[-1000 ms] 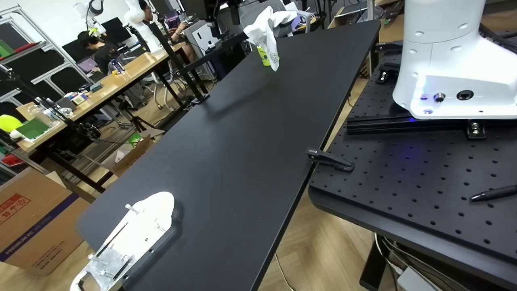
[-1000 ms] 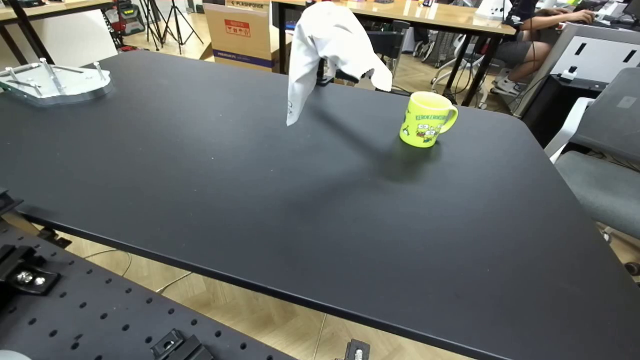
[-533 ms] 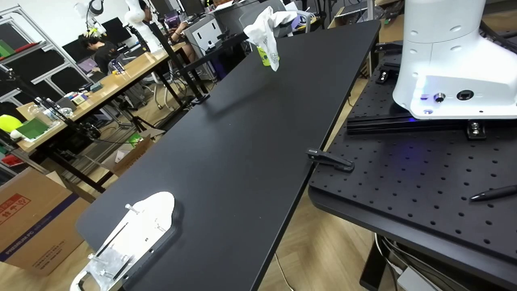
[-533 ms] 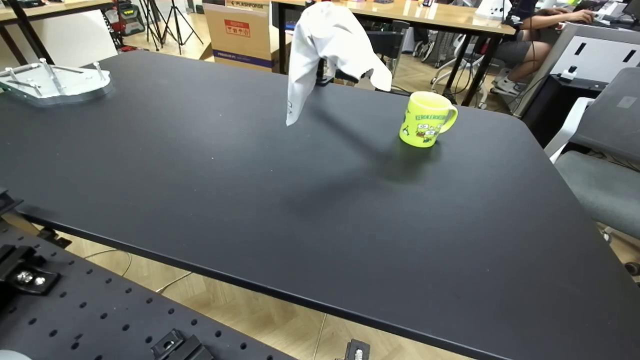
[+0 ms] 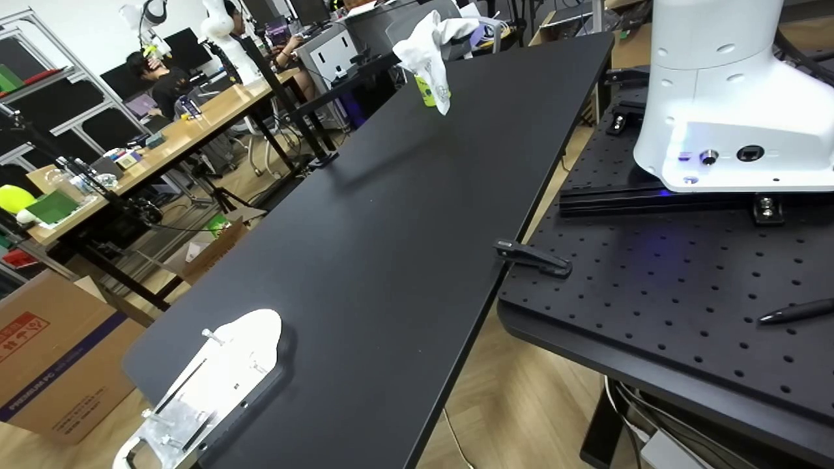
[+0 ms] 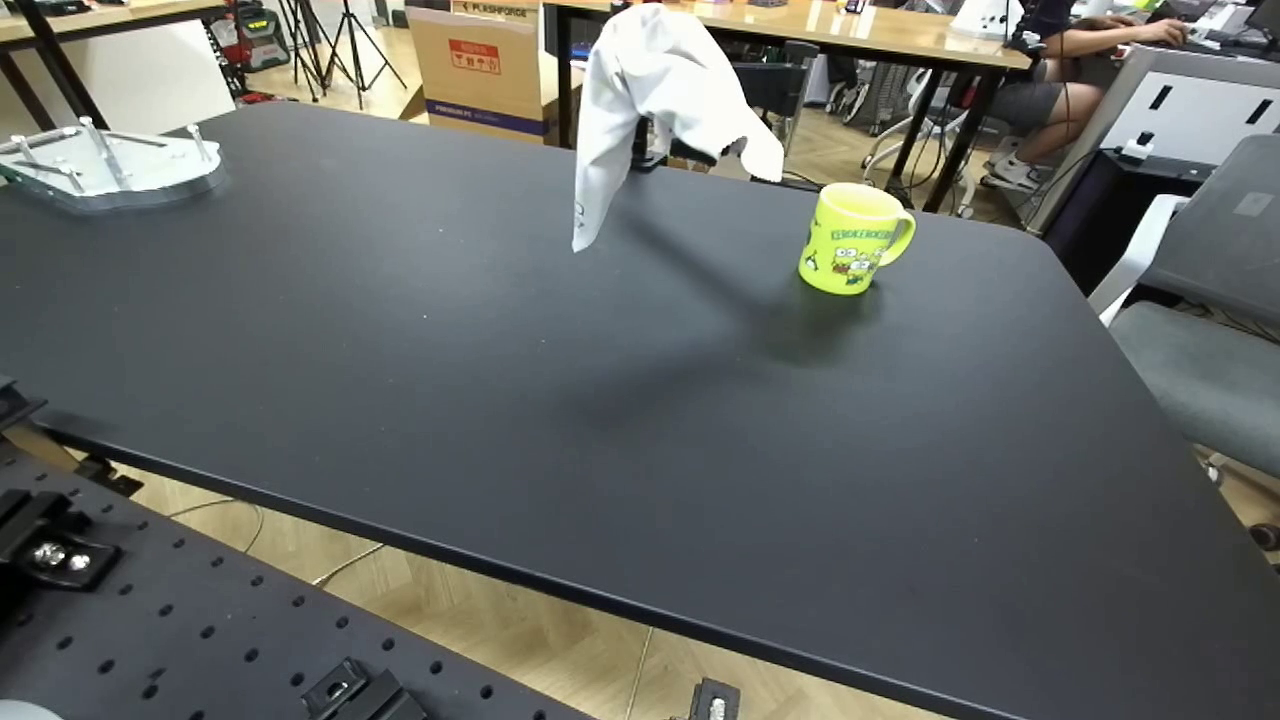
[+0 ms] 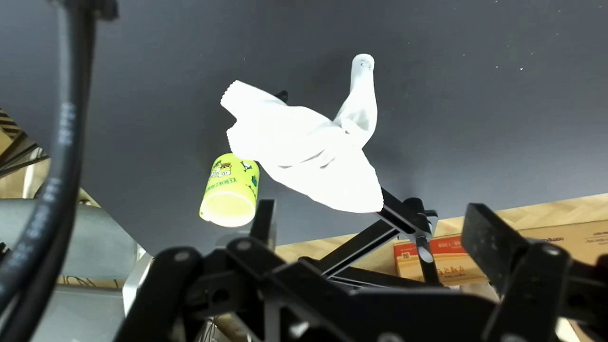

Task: Unhang the cloth and put it on the table

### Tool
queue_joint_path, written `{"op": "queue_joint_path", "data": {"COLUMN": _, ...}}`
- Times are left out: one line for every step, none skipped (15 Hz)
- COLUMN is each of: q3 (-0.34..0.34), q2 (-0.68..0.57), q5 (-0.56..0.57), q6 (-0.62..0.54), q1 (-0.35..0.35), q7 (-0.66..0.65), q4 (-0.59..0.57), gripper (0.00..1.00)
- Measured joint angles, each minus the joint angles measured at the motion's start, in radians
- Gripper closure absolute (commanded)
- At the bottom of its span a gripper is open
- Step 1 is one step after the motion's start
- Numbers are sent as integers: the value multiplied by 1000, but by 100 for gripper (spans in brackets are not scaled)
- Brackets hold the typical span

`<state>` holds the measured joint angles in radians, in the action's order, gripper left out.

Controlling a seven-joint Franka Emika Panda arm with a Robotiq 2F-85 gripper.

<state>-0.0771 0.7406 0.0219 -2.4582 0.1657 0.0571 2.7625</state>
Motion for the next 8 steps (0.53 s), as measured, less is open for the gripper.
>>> {"op": "queue_joint_path", "data": {"q3": 0, "q2": -3, "q5": 2, "q6": 3, "q1": 0, "q7": 3, "q4": 0, "gripper": 0}}
{"op": "queue_joint_path", "data": {"q3": -3, "q2": -9, "q5": 12, "q6": 12, "q1": 2, "q7": 8, "q4": -1, "gripper": 0}}
{"op": "queue_joint_path", "data": {"q3": -9, "q2": -19, "q5": 33, "q6": 27, "q1": 3, "q7": 24, "q4": -5, "gripper": 0}}
{"op": "queue_joint_path", "data": {"q3": -19, "q2": -34, "q5": 53, "q6": 50, "q1": 3, "q7": 54, "q4": -13, "gripper": 0}}
{"op": "queue_joint_path", "data": {"q3": -30, "q2": -51, "q5": 66, "q6": 73, "q1": 2, "q7": 92, "q4": -24, "gripper": 0}}
{"op": "queue_joint_path", "data": {"q3": -46, "q2": -73, "q5": 79, "q6": 96, "q1": -2, "q7": 140, "q4": -38, "gripper": 0}}
{"op": "queue_joint_path", "data": {"q3": -62, "q2": -97, "q5": 84, "q6": 114, "q1": -8, "q7": 192, "q4": -53, "gripper": 0}}
{"op": "queue_joint_path", "data": {"q3": -79, "q2": -124, "q5": 90, "q6": 124, "q1": -16, "q7": 246, "q4": -69, "gripper": 0}}
